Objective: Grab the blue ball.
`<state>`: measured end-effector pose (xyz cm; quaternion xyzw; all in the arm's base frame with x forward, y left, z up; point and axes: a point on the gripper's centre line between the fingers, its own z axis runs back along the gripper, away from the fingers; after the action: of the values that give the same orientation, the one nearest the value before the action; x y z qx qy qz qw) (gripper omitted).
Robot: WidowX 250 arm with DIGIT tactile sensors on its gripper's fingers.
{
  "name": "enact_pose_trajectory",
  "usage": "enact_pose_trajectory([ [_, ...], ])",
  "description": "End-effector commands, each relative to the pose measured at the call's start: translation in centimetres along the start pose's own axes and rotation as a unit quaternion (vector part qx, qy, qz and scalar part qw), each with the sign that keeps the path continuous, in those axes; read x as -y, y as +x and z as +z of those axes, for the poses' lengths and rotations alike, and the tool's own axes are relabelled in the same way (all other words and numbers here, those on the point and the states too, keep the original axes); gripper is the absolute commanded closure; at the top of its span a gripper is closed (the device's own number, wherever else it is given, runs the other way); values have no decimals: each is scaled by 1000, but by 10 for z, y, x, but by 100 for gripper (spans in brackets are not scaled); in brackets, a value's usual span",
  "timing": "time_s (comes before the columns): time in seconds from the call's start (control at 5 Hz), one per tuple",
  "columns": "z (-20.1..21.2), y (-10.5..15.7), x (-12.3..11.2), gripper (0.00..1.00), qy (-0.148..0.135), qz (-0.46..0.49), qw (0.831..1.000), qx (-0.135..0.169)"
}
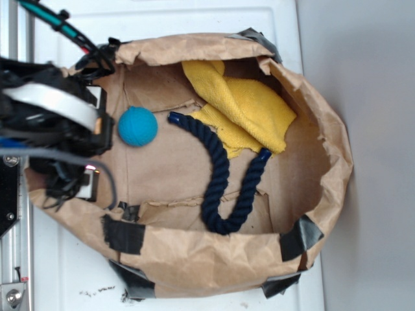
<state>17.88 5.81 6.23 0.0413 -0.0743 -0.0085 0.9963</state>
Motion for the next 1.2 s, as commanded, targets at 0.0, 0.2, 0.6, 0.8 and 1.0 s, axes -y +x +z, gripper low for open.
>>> enact_pose_trajectory([
  [0.0,13,38,0,0,12,23,1000,2],
  [0.2,19,41,-14,0,-6,36,999,6],
  [0.6,12,55,-12,0,-16,51,999,6],
  [0.8,8,62,-4,0,-5,59,998,9],
  [1.0,7,67,-6,0,-8,66,998,12],
])
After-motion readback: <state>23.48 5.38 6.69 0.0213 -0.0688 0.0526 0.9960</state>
